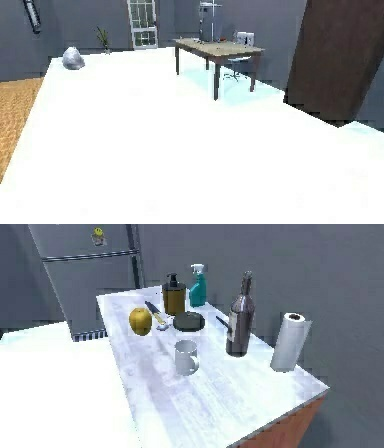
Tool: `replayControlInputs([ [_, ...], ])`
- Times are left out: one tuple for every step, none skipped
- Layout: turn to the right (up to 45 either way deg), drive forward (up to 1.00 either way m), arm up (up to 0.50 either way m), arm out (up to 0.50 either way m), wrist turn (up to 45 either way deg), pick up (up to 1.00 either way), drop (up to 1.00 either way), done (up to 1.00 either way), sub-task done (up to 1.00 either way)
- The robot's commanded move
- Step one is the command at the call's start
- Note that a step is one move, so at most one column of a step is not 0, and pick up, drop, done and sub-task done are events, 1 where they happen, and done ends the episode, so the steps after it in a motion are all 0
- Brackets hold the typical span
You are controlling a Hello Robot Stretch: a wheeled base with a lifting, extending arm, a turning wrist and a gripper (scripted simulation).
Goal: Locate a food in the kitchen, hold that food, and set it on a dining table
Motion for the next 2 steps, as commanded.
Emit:
replayControlInputs([
  [18.0,0.00,0.00,0.00,0.0,0.00,0.00,0.00,0.00],
  [0.0,0.15,0.00,0.00,0.0,0.00,0.00,0.00,0.00],
])
